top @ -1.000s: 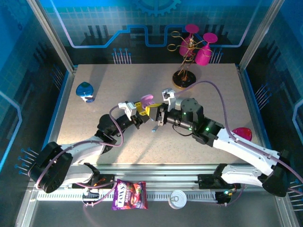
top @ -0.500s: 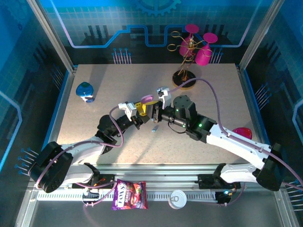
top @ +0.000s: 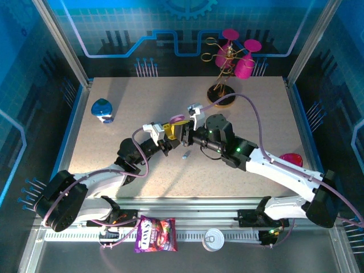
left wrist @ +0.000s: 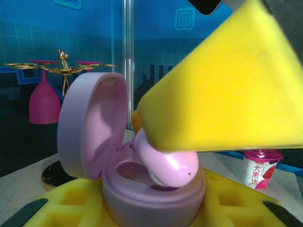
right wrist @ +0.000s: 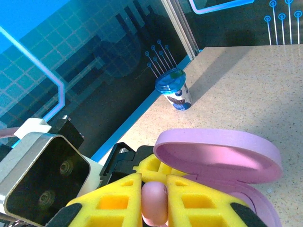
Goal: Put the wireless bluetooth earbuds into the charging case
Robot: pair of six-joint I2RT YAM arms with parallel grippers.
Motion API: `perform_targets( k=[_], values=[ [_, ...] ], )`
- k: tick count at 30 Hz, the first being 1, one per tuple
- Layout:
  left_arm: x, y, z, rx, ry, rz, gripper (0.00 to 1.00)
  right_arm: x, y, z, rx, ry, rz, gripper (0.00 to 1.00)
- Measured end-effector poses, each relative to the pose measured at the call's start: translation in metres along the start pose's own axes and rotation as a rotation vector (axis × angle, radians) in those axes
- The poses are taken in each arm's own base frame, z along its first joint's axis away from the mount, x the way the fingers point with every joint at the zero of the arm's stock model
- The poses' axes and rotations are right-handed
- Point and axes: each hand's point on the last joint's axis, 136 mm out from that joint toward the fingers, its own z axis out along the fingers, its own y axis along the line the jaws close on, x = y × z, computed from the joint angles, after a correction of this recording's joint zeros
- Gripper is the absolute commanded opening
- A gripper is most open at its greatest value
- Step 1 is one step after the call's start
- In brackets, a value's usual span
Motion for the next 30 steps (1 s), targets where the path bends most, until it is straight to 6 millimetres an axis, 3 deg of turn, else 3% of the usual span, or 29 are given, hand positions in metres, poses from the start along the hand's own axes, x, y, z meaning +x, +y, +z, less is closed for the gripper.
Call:
perform_targets(
  k=[23,30],
  values=[
    [0.004,-0.0001,-0.0006,-0.002,0.021,-0.009,0.28,0.0026,-0.0038,-0.0023,0.02,0.014,0.012,0.26],
    [0.0036,-0.0001,-0.0006,-0.001,0.019,-0.008,0.28,0.0021,-0.0027,-0.0079,0.017,0.013,0.012,0.34]
  ],
)
